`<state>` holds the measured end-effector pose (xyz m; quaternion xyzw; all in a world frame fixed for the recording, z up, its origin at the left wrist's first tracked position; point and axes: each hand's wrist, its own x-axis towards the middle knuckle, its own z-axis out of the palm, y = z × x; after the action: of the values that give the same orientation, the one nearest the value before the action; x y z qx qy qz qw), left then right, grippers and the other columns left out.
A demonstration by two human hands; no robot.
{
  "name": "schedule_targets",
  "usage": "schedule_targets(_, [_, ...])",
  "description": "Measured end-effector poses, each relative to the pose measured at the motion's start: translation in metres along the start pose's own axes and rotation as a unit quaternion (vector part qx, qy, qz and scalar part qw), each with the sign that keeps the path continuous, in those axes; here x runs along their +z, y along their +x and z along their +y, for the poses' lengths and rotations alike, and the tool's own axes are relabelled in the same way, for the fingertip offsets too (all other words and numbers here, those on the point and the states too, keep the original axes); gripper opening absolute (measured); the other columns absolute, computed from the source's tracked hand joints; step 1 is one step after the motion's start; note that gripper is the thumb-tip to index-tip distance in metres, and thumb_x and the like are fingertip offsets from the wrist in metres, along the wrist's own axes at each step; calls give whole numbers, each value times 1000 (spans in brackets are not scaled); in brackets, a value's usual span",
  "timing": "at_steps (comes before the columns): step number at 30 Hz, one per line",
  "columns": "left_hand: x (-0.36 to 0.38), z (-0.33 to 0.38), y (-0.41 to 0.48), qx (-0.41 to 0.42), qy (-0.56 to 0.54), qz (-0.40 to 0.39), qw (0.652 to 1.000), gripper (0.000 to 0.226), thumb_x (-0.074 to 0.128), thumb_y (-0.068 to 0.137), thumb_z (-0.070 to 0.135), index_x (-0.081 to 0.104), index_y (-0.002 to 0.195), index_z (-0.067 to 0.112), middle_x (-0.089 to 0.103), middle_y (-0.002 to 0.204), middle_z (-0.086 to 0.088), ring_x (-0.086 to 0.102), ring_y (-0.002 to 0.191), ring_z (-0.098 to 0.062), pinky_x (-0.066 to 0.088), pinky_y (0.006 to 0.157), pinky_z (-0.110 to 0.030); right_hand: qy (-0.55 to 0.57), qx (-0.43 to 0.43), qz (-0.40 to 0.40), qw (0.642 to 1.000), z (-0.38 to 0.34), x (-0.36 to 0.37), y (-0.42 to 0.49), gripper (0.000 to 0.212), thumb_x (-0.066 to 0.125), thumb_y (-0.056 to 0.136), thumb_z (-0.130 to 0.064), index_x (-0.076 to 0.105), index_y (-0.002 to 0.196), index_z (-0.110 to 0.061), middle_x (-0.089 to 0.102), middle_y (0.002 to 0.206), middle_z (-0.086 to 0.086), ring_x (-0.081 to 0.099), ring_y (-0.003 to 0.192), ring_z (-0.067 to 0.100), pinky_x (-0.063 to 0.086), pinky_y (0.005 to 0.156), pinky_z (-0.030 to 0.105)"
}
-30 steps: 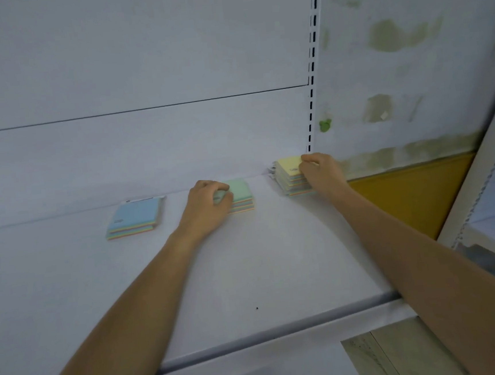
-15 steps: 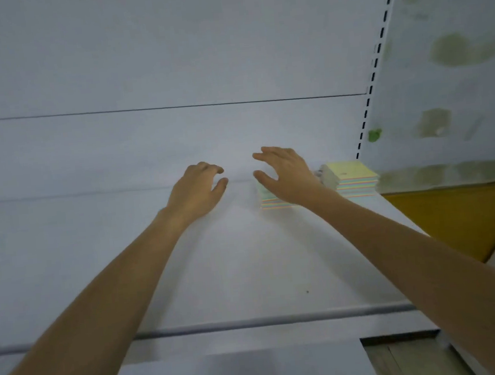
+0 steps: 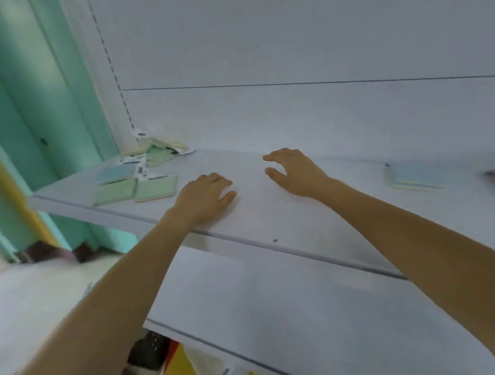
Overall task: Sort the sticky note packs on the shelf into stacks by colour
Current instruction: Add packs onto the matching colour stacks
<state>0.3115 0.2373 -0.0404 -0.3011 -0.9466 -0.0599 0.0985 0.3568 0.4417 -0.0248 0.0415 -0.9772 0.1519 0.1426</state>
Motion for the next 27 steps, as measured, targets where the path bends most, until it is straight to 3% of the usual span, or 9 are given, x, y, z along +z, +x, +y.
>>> schedule_targets(8, [-14, -139, -21, -111, -14, 58, 992, 39, 38, 96, 32, 49, 130, 15, 48, 138, -9, 42, 128, -29, 36, 103, -41, 47, -53, -83, 994, -105, 66, 75, 42, 43, 95, -31, 44, 134, -14, 44, 143, 7, 38, 133, 22, 25, 111, 30])
schedule_targets(12, [-12, -197, -16, -178, -20, 46, 983, 38, 38, 95, 31, 50, 127, 15, 48, 136, -10, 42, 125, -31, 37, 103, -42, 67, -80, -122, 987, -137, 93, 119, 51, 48, 91, -40, 42, 136, -17, 43, 144, 8, 34, 134, 22, 25, 110, 31])
schedule_targets(16, [-14, -238, 4, -188, -23, 47, 981, 40, 43, 93, 29, 48, 130, 15, 46, 139, -9, 40, 128, -29, 34, 106, -41, 55, -81, -212, 972, -151, 113, 162, 70, 53, 83, -54, 32, 142, -24, 29, 152, 4, 23, 141, 22, 18, 115, 35])
schedule_targets(19, [-19, -265, 27, -172, -23, 61, 983, 39, 45, 92, 27, 50, 128, 14, 48, 136, -10, 42, 127, -30, 37, 105, -42, 66, -70, -263, 960, -145, 118, 190, 65, 55, 82, -55, 36, 139, -31, 30, 151, -4, 26, 140, 17, 20, 113, 32])
schedule_targets(24, [-17, -300, 63, -152, -54, -41, 986, 42, 47, 91, 36, 50, 128, 17, 49, 136, -11, 46, 124, -29, 37, 105, -41, 113, -24, -241, 964, -121, 115, 217, 59, 59, 84, -44, 40, 137, -28, 34, 148, -7, 30, 138, 13, 22, 102, 21])
schedule_targets(27, [-17, -311, 74, -122, -108, -93, 982, 43, 51, 89, 42, 54, 125, 18, 56, 127, -8, 53, 109, -24, 39, 94, -30, 89, 12, -213, 973, -106, 118, 224, 66, 60, 81, -48, 37, 139, -27, 29, 152, -1, 25, 140, 17, 19, 112, 30])
